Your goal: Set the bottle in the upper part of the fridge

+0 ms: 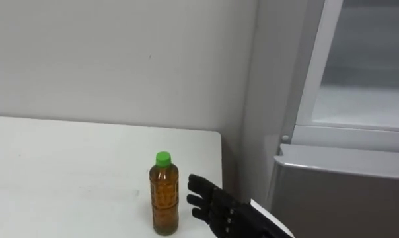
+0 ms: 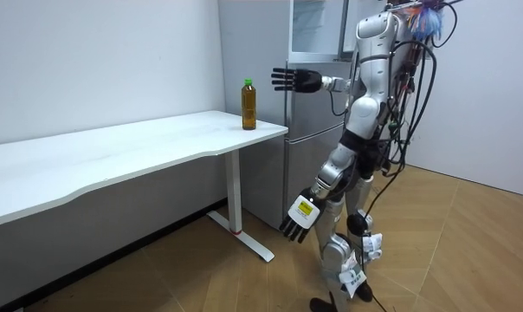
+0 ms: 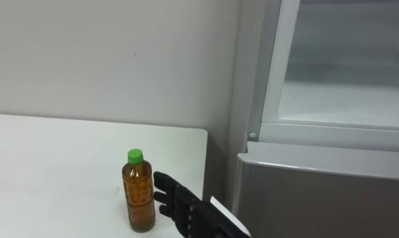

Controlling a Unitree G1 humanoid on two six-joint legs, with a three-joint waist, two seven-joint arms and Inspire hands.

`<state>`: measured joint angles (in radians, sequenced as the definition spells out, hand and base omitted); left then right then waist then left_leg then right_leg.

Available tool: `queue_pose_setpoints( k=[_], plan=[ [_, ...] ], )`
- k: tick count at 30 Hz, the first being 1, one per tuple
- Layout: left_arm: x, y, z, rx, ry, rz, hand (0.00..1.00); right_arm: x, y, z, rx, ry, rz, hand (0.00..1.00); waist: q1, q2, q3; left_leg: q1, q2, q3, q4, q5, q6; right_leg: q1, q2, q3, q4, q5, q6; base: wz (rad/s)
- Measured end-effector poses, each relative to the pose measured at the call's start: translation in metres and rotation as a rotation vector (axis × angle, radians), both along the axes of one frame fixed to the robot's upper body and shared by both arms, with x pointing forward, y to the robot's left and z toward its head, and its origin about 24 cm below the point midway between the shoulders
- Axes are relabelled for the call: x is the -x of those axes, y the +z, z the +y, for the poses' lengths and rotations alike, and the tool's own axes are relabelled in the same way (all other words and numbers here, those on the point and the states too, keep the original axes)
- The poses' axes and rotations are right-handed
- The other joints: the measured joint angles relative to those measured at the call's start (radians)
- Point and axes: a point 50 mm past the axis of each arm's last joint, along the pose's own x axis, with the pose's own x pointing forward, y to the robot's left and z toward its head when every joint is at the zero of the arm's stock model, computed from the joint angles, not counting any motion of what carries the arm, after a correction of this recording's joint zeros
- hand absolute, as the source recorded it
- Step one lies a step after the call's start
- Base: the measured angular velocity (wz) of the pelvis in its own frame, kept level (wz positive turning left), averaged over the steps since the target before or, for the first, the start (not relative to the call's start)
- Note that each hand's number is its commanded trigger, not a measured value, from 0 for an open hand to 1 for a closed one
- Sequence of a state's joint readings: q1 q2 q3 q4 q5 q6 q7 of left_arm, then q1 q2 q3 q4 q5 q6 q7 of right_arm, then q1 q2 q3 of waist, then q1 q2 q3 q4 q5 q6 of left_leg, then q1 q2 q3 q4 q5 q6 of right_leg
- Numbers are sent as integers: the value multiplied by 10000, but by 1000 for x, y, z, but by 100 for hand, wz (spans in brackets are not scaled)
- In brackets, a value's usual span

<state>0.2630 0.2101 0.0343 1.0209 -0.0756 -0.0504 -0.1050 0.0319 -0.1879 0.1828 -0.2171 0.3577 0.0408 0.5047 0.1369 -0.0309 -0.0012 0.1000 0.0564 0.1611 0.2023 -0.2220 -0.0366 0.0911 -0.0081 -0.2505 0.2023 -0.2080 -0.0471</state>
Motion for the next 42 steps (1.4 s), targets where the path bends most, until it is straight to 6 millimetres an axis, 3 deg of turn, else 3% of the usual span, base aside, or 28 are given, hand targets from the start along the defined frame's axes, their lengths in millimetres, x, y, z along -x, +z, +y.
queue_pose_setpoints(
  k=[6, 19, 36, 42],
  plan=[
    [-3, 0, 1, -50, 6, 18, 0, -8, 12, 4, -7, 139, -520, 0, 26, -33, 147, -8, -4, 0, 2, 0, 0, 8, -4, 1, -9, 0, 0, 0],
    [-2, 0, 0, -94, -72, 99, 0, -16, 15, 0, -380, -833, -382, 0, 76, -65, 137, -30, -32, -271, 25, 0, 1, 212, -25, -346, -178, 10, 9, 7],
    [7, -2, 0, -370, -691, 687, 0, -44, -11, -25, -340, -4508, 752, 0, 73, -51, 118, -588, -200, -1223, 361, 26, 42, 345, -148, -1367, -304, 21, 43, 18],
    [18, -3, -1, -570, -1574, 1569, 0, -59, -20, -31, 79, -5203, 1132, 0, 241, -30, 98, -893, -252, -1373, 612, 62, 92, 197, -187, -1401, -266, 19, 47, 9]
  ],
)
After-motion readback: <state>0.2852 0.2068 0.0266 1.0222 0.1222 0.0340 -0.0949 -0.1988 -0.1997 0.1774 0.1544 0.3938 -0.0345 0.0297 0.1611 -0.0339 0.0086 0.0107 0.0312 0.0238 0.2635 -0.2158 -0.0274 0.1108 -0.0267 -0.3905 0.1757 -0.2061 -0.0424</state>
